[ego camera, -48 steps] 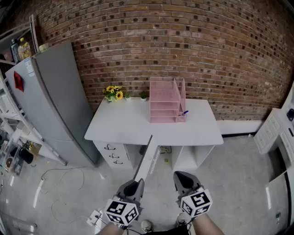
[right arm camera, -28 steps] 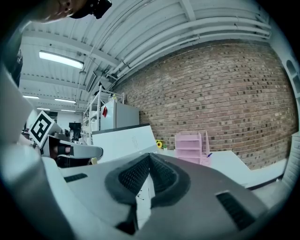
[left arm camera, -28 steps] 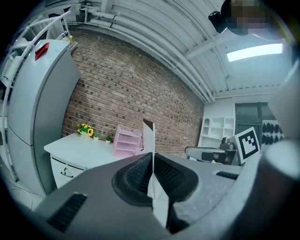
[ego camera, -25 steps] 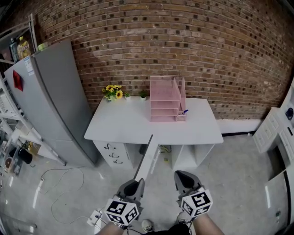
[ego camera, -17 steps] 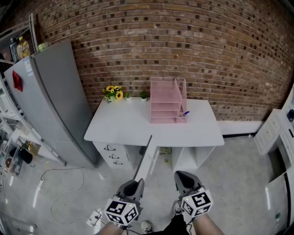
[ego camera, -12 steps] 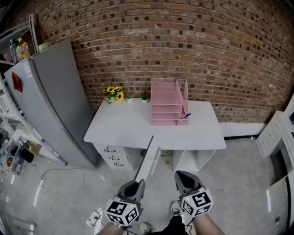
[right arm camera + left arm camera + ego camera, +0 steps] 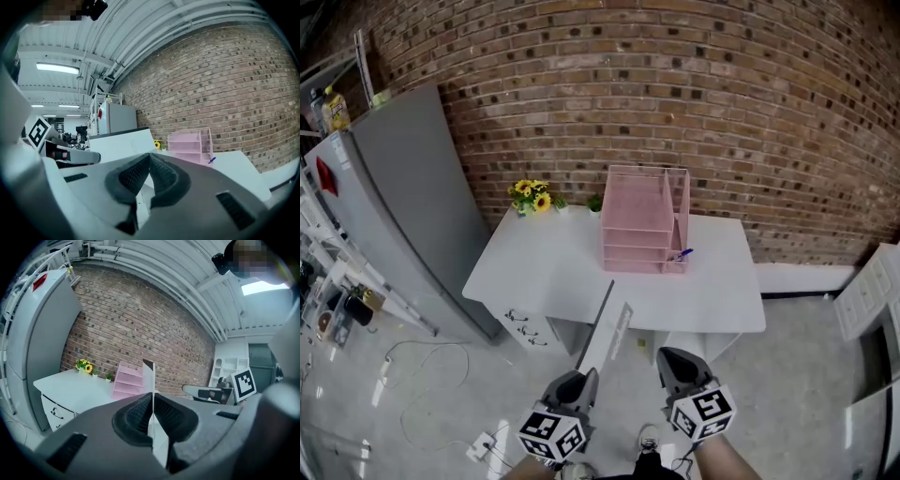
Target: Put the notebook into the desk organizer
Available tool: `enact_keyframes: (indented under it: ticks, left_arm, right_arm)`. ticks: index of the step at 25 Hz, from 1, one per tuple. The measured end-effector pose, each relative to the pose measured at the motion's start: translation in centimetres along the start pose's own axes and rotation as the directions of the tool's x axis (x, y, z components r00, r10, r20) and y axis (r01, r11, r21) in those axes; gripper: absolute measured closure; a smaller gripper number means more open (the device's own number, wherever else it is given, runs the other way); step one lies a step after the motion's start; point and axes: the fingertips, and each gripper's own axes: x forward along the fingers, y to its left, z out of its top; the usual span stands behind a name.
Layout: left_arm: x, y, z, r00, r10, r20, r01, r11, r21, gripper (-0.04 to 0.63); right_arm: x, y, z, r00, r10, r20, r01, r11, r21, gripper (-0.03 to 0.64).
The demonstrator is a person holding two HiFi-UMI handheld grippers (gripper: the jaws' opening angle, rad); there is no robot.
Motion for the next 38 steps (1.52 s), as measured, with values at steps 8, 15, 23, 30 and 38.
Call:
enact_keyframes:
  ticks: [8,15,23,30,38]
  left_arm:
    - [6.6,-1.0,0.2,0.998,0.056,0.005,-0.056,0.997,-0.049,0.584]
    - [10.8,-2.7,0.2,0.995,0.097,0.029,-0.094,0.991,-0.098,0.584]
    - [13.4,-3.8,0.2,0.993,0.102,0.056,-0.091,0.980,-0.179,0.584]
    - [14.6,-3.0,0.4,0.993,0.092,0.079,-0.068,0.961,-0.269,0.584]
    - [17.1,-0.9,0.0,0.995,0.054,0.082,-0.021,0.931,-0.364,0.584]
  right_arm:
    - [2.4,-6.6,0.6,0.998,0.058,-0.011,-0.058,0.998,0.009,0.612]
    - [3.0,-11.1,1.1,0.994,0.112,-0.010,-0.112,0.994,0.004,0.612]
    - [2.8,-14.0,1.2,0.992,0.129,-0.005,-0.128,0.992,0.008,0.612]
    - [2.8,-14.8,1.5,0.993,0.119,-0.008,-0.119,0.993,-0.001,0.612]
    - [4.4,-16.1,1.3,0.997,0.081,-0.016,-0.081,0.997,0.000,0.612]
